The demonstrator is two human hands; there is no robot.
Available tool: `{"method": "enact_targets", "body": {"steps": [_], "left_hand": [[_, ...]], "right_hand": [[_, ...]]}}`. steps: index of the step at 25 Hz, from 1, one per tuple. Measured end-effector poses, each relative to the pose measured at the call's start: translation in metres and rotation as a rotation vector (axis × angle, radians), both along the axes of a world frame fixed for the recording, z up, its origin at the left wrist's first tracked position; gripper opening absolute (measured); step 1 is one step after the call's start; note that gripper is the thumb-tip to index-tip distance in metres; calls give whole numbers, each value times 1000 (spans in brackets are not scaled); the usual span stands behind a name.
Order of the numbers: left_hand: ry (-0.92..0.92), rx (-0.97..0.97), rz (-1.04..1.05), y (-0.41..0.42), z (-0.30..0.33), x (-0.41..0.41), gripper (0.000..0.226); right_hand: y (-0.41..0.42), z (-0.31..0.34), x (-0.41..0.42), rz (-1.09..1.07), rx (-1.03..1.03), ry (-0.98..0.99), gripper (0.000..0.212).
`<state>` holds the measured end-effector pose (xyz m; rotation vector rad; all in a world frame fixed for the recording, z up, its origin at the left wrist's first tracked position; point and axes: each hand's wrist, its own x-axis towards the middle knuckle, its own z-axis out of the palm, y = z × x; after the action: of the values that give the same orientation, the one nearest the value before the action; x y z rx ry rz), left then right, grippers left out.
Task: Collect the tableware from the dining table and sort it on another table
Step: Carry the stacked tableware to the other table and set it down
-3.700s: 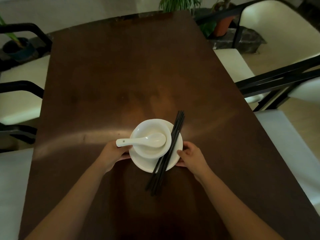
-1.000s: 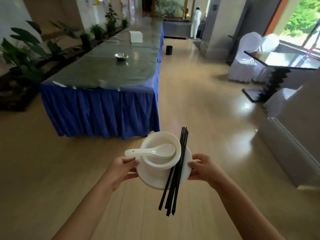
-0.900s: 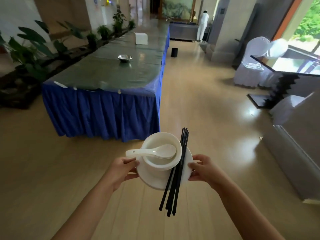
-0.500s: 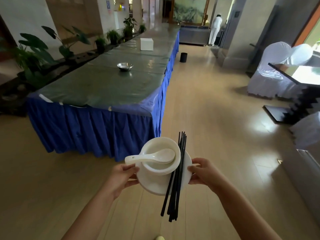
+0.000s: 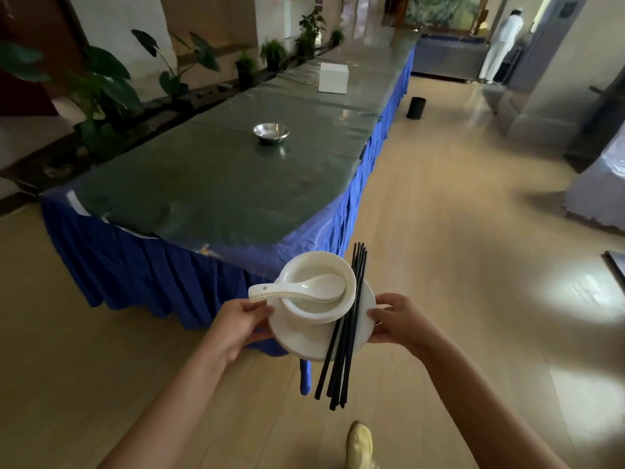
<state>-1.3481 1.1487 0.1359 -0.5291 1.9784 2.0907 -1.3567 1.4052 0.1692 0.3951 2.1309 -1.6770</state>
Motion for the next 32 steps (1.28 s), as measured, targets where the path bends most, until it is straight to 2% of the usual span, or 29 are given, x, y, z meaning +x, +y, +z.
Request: {"method": "enact_targets", "body": {"steps": [8,18,27,32], "left_hand": [[25,35,335,35,-22,-171,13],[-25,88,640,42,-66,-356,13],[-171,79,882,43,-89,-493,21],[-239,103,1029,44,-117,-546,14]], "right_hand": [[19,-5,-256,323,32,26,16],[-16,-56,-508,592,48,-26,20],[-64,-111,-685,762,69,-122,23],[-92,-144,-759,953,84,-152,20]]}}
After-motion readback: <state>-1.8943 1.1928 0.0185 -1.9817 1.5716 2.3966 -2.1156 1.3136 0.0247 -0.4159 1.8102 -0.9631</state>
